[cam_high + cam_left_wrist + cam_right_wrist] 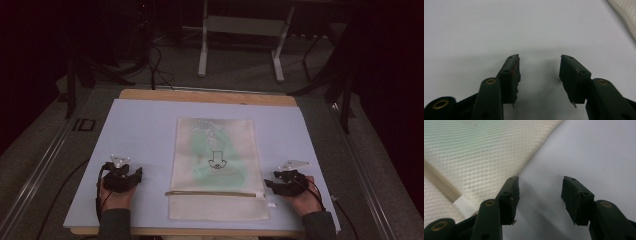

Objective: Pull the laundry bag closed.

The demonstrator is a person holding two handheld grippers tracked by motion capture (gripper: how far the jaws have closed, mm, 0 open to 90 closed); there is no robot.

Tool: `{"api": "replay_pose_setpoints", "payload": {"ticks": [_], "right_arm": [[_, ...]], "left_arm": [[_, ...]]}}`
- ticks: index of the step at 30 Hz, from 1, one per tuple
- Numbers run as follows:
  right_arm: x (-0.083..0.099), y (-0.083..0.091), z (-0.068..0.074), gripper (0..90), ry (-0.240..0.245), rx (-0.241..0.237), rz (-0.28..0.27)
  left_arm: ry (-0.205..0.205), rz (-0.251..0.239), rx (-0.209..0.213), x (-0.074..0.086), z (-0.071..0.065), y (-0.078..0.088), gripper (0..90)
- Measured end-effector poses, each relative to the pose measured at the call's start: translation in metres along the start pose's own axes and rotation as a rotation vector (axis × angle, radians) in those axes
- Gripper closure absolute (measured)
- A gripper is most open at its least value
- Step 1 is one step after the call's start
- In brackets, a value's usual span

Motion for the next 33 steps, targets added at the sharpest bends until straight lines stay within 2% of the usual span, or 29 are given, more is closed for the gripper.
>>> {"api": "replay_pose_setpoints", "payload": {"ticks": [3,4,5,6,10,12,18,23,29,33], "right_arm": [[0.000,0.001,0.002,48.0,0.027,-0.007,0.011],[0.000,0.001,0.004,48.0,0.046,-0.017,0.024],[0.000,0.001,0.004,48.0,0.046,-0.017,0.024],[-0.001,0.002,0.005,48.3,0.063,-0.023,0.034],[-0.002,0.002,0.009,49.2,0.082,-0.035,0.046],[-0.003,0.002,0.010,50.2,0.094,-0.043,0.049],[-0.006,0.005,0.012,52.0,0.102,-0.071,0.040],[-0.008,0.008,0.015,55.7,0.128,-0.091,0.052],[-0.011,0.008,0.019,55.8,0.121,-0.114,0.039],[-0.014,0.006,0.024,55.8,0.137,-0.126,0.043]], "left_arm": [[-0.001,-0.001,0.011,0.000,0.000,0.000,50.7],[0.000,-0.010,0.039,0.000,0.000,0.001,50.7],[0.000,-0.010,0.039,0.000,0.000,0.001,50.7],[-0.009,-0.011,0.048,-0.001,-0.001,0.002,50.9],[-0.028,-0.018,0.073,-0.002,-0.004,0.002,50.8],[-0.041,-0.017,0.077,-0.002,-0.005,0.002,50.5],[-0.038,-0.014,0.082,-0.003,-0.004,0.002,49.5],[-0.040,-0.014,0.087,-0.003,-0.004,0.002,49.8],[-0.051,-0.013,0.097,-0.003,-0.005,0.001,49.9],[-0.055,-0.010,0.100,-0.003,-0.006,0.001,49.9]]}}
Point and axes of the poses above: each handheld gripper's, and its own axes: y roughly backward along the jaws, x roughly out of its underside, z roughly to its left, the point moved 4 cm from there along -y, roughly forward along the jaws, and after that the axes turned 4 degrees about x, right-handed, at the moved point
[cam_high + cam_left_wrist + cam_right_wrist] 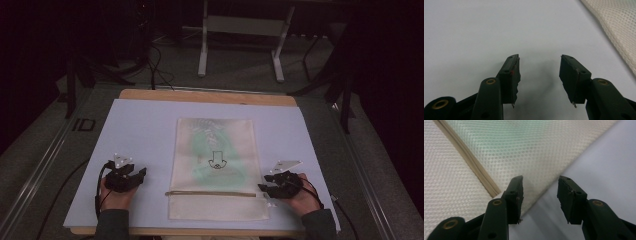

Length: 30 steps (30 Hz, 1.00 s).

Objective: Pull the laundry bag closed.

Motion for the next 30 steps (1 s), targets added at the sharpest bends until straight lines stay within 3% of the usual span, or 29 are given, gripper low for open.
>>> {"api": "replay_pose_setpoints", "payload": {"ticks": [13,30], "right_arm": [[-0.008,-0.002,0.009,56.2,0.038,-0.015,0.026],[-0.038,-0.013,0.030,55.8,0.175,-0.098,0.065]], "left_arm": [[-0.013,0.007,0.016,0.002,-0.002,-0.002,50.0],[-0.017,-0.001,0.014,0.003,-0.005,0.000,49.5]]}}
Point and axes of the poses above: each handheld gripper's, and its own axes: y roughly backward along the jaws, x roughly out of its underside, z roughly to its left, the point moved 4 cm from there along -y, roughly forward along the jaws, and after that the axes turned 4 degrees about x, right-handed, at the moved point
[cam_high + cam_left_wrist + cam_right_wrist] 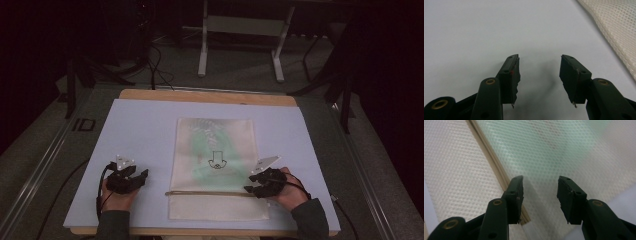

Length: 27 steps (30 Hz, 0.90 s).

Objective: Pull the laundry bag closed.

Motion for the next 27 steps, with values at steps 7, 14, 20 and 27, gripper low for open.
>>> {"api": "replay_pose_setpoints", "payload": {"ticks": [7,14,20,27], "right_arm": [[-0.013,-0.006,0.008,54.9,0.046,-0.030,-0.009],[-0.022,-0.011,0.017,52.7,0.076,-0.043,-0.012],[-0.031,-0.015,0.023,51.4,0.093,-0.064,-0.013],[-0.041,-0.017,0.034,50.8,0.129,-0.098,-0.018]], "left_arm": [[-0.003,0.000,-0.001,-0.001,0.000,0.000,49.3],[-0.009,0.001,-0.005,-0.001,-0.001,-0.001,49.2],[-0.011,0.007,-0.005,0.000,-0.001,-0.002,49.2],[-0.019,0.007,-0.008,-0.001,-0.002,-0.001,49.2]]}}
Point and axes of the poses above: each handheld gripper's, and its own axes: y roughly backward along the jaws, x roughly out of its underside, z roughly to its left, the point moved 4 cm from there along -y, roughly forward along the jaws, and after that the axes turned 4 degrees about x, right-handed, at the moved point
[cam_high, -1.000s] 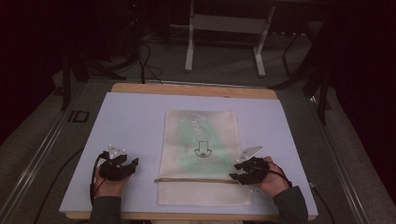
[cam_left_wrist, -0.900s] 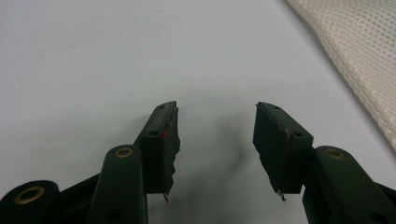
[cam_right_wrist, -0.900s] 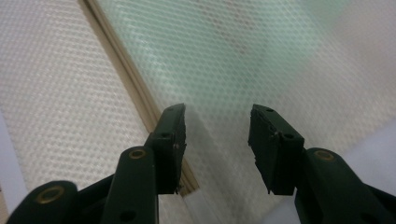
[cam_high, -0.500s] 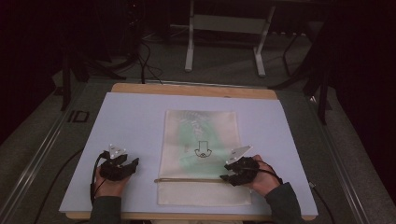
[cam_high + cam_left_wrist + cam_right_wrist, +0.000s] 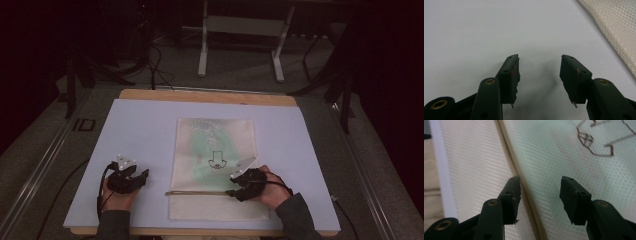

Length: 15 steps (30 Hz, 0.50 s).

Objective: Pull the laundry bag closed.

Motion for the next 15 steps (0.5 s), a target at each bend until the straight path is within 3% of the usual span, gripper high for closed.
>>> {"api": "replay_pose_setpoints", "payload": {"ticks": [15], "right_arm": [[-0.019,-0.009,0.013,50.6,0.067,-0.040,0.013]], "left_arm": [[-0.001,0.003,0.001,0.000,-0.001,-0.001,48.9]]}}
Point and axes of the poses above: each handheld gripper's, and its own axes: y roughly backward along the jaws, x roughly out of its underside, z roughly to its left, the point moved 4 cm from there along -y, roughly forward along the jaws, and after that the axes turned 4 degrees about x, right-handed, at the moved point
